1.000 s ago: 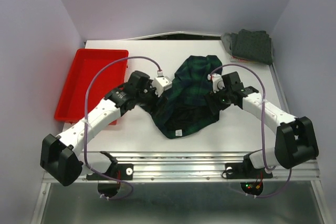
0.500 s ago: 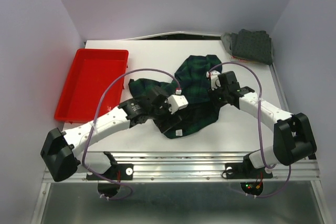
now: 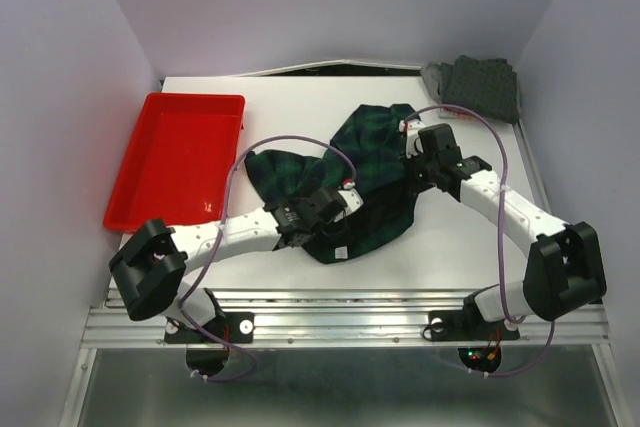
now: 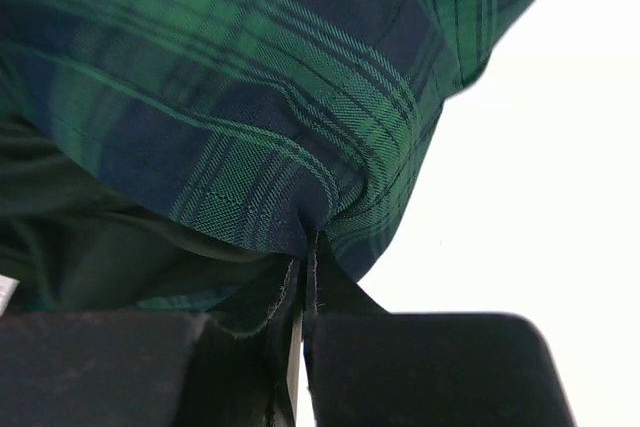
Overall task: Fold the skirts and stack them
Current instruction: Flatten the skirt out
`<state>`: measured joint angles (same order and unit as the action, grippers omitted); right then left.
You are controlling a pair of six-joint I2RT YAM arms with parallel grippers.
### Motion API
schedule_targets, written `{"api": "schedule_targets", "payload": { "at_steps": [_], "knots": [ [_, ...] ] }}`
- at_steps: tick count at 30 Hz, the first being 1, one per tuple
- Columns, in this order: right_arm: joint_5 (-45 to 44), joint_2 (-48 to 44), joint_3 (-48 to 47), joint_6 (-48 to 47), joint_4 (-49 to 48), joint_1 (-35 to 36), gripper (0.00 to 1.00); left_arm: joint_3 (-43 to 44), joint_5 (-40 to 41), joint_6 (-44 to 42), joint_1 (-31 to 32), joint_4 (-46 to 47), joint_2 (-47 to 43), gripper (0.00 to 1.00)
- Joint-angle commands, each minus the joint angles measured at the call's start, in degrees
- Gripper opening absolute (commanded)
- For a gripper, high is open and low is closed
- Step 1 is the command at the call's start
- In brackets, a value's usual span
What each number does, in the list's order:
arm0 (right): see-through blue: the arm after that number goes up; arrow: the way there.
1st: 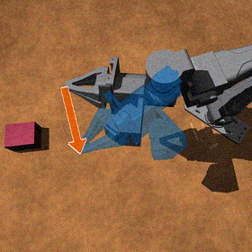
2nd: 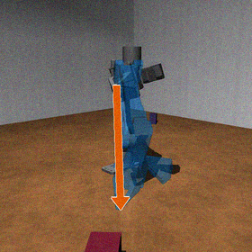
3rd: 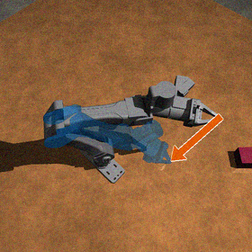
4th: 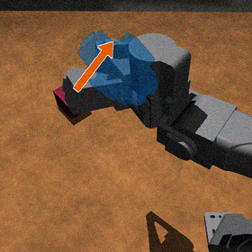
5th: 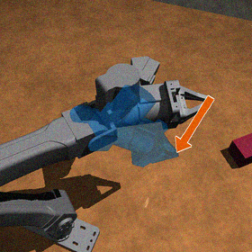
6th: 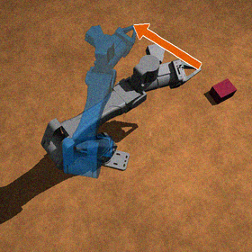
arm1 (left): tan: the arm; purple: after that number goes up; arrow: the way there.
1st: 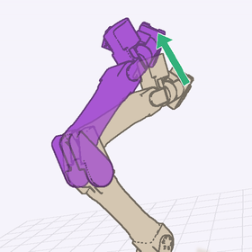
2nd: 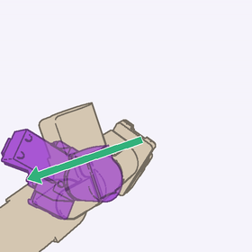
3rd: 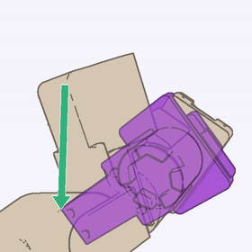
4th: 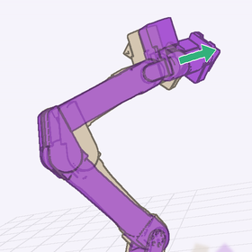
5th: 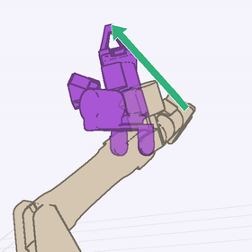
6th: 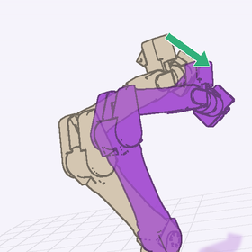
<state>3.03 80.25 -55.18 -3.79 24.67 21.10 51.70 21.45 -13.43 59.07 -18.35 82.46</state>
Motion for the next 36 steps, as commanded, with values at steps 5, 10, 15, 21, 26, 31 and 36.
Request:
{"api": "schedule_targets", "payload": {
  "at_steps": [5, 10, 15, 21, 26, 31, 36],
  "knots": [
    [0.8, -3.3, -5.6, 2.2, 0.4, 0.3, 0.01, -2.8, 9.7, 0.1, -6.9, 2.4, -3.7, 0.98],
    [0.1, -3.8, -7.3, 1.8, 0.5, -0.9, 0.01, -2.0, 1.8, -0.4, -14.9, 0.4, -4.8, 0.92],
    [2.9, -3.1, -13.9, 0.4, 0.5, -10.3, 0.01, 1.3, -3.8, -4.8, -24.2, 0.0, -11.9, 0.79],
    [8.6, -0.8, -22.0, -1.0, 1.9, -16.4, 0.01, 7.8, -8.5, -10.1, -26.5, -2.1, -19.1, 0.72],
    [9.9, -0.4, -26.4, -2.0, 6.0, -16.4, 0.01, 13.9, -6.1, -10.6, -27.0, -3.9, -19.0, 0.49],
    [5.1, -2.3, -30.3, -5.5, 7.1, -16.4, 0.01, 20.4, -4.3, -10.7, -27.8, -4.2, -21.0, 0.41],
    [0.1, -1.8, -38.3, -4.8, 7.1, -17.0, 0.01, 29.4, -2.7, -9.9, -28.4, -2.2, -20.7, 0.0]
  ]
}}
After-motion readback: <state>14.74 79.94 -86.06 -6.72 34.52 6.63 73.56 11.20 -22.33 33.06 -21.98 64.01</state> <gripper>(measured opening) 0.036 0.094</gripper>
